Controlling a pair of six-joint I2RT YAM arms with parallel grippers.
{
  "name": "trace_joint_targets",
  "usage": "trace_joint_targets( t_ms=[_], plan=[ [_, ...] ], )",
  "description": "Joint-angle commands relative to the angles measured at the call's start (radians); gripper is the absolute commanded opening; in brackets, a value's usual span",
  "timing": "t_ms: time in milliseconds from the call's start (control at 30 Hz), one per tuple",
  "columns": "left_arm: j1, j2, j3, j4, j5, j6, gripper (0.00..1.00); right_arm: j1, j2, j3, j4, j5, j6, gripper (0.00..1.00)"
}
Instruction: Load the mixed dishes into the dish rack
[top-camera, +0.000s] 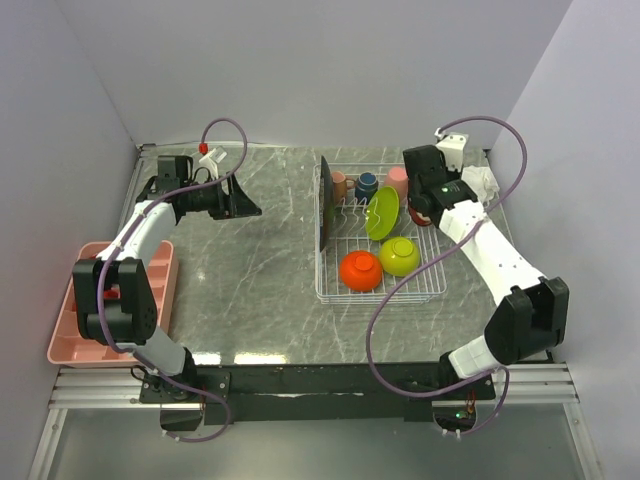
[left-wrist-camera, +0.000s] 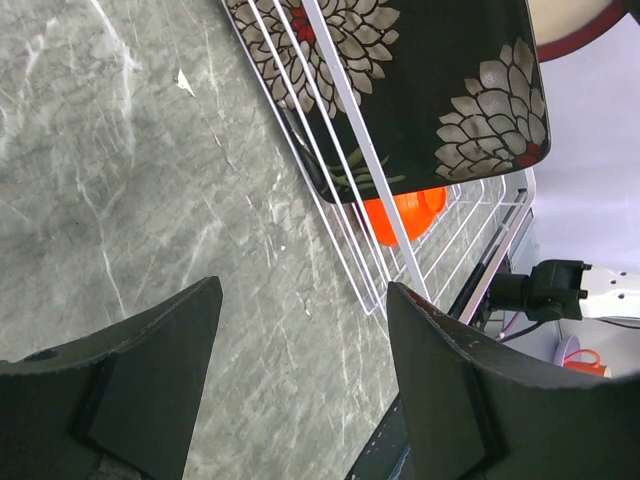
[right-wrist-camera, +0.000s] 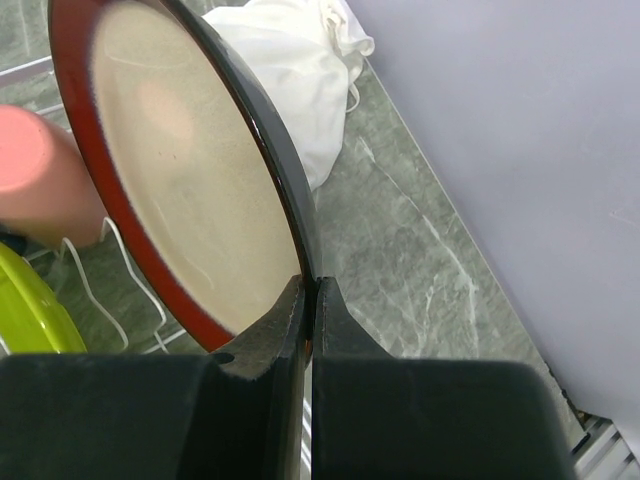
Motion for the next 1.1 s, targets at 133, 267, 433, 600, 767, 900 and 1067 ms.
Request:
trace_joint_targets(
  t_ms=[133, 267, 433, 600, 767, 900, 1067],
  plan=[
    [0.003, -0.012, -0.002, 0.023, 0.038, -0.014, 0.73, 0.064, -0.084, -0.088, 0.027, 0.002, 0.111, 0.09],
    [0.003, -0.016, -0.008, 0.031, 0.032, -0.021, 0.73, 0.069, -0.115, -0.120, 0.008, -0.020, 0.119, 0.15],
    [0.003, -0.021, -0.003, 0.030, 0.027, -0.024, 0.73, 0.069, -0.145, -0.163, -0.001, -0.064, 0.122, 0.24],
    [0.003, -0.024, -0.008, 0.033, 0.027, -0.034, 0.73, 0.069, -0.173, -0.201, -0.019, -0.113, 0.134, 0.29],
    [0.003, -0.024, -0.016, 0.043, 0.021, -0.038, 0.73, 0.069, -0.190, -0.250, -0.015, -0.172, 0.142, 0.41],
    [0.003, -0.033, -0.022, 0.040, 0.015, -0.032, 0.73, 0.072, -0.187, -0.237, -0.008, -0.224, 0.143, 0.50],
    [0.003, -0.033, -0.036, 0.056, 0.017, -0.037, 0.73, 0.070, -0.181, -0.226, 0.019, -0.242, 0.129, 0.53]
  ],
)
